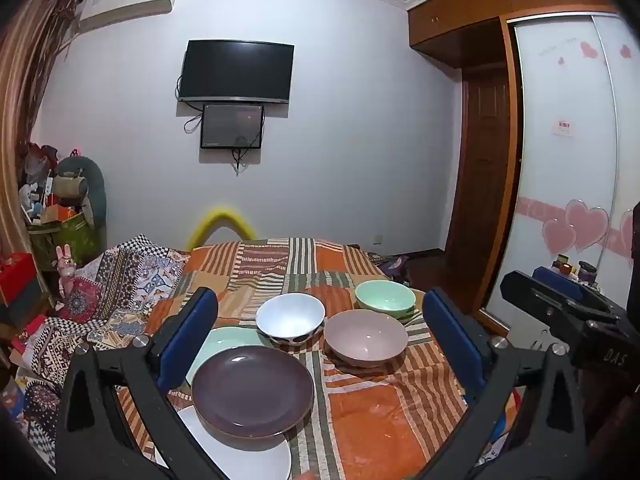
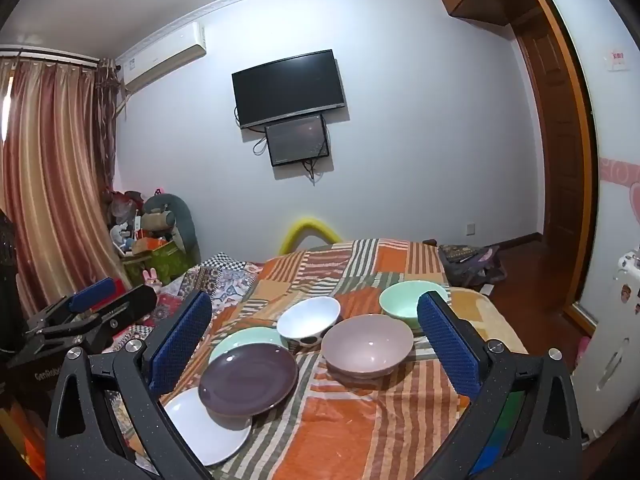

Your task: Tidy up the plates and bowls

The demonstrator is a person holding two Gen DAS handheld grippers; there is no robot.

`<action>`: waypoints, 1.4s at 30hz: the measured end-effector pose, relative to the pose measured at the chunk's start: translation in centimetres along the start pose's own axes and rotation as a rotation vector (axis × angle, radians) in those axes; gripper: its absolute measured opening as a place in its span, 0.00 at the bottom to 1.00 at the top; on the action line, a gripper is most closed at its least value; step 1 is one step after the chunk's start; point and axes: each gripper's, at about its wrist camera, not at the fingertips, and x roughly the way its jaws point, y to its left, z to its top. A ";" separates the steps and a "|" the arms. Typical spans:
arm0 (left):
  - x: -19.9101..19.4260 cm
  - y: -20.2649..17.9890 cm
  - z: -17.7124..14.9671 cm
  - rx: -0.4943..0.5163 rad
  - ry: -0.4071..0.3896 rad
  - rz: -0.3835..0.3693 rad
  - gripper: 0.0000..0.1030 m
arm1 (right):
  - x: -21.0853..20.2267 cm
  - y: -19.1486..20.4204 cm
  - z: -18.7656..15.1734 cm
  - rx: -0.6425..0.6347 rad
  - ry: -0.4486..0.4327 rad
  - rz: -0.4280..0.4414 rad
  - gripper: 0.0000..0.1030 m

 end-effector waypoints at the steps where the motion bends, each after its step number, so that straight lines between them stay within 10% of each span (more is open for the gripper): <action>1: 0.0 0.1 0.0 0.000 -0.003 0.006 1.00 | 0.0 0.0 0.0 0.004 0.000 0.001 1.00; 42: -0.2 -0.5 -0.4 0.024 -0.009 0.018 1.00 | 0.0 0.2 -0.5 0.018 0.003 0.011 1.00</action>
